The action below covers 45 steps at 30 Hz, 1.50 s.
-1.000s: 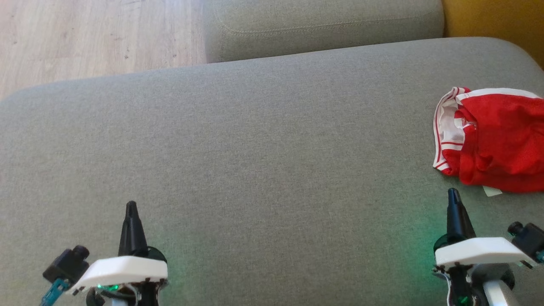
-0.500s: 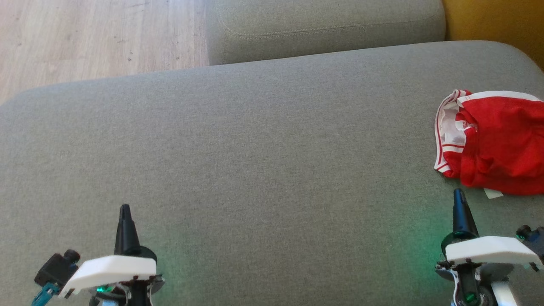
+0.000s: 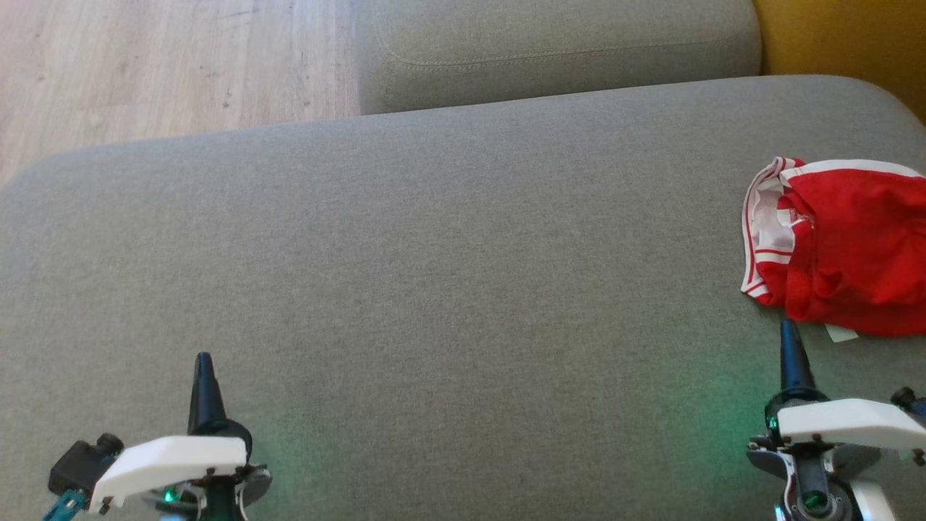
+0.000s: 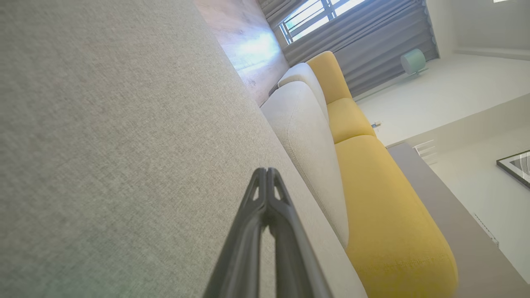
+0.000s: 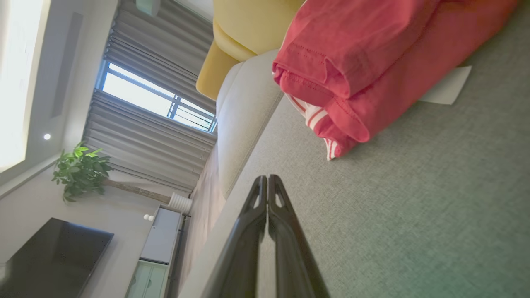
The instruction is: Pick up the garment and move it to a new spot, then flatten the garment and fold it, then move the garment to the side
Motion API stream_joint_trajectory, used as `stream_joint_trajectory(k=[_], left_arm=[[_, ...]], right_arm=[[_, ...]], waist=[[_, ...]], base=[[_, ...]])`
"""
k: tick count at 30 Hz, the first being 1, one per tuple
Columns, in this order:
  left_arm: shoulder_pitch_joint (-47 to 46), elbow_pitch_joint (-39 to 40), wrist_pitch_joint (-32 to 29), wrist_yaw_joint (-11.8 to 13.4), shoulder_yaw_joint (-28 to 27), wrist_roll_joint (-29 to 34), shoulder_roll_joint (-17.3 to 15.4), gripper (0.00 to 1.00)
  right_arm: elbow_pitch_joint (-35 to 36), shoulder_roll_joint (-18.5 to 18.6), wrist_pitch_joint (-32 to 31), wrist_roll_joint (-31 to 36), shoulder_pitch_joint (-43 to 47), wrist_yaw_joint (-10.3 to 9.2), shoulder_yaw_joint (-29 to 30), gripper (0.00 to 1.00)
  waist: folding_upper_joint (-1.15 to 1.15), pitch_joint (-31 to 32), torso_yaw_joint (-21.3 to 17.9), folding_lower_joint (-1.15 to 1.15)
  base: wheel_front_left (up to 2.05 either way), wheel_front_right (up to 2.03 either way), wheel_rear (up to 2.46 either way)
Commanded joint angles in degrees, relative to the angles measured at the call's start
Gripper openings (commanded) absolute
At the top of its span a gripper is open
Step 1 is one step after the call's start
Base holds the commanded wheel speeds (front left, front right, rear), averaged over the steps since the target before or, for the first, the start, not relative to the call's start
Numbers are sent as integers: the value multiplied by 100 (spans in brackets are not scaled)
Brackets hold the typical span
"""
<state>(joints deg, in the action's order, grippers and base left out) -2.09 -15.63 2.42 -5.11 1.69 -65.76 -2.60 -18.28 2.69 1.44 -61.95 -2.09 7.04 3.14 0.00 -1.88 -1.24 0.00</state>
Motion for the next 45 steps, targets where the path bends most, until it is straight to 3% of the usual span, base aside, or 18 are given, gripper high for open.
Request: stream_joint_trajectory(k=[1,45], left_arm=[[-312,170,-63,-45,-187,-151,-59,0],[-400,159,-800,-224,-734,-2510,-64,0]], right_arm=[[216,78,-39,-186,-313,29,-37,0],[415,76,-686,-2889,-396,44,243,0]], waist=[[0,6,4,0],[0,159,116,0]], base=[[0,0,0],[0,0,0]])
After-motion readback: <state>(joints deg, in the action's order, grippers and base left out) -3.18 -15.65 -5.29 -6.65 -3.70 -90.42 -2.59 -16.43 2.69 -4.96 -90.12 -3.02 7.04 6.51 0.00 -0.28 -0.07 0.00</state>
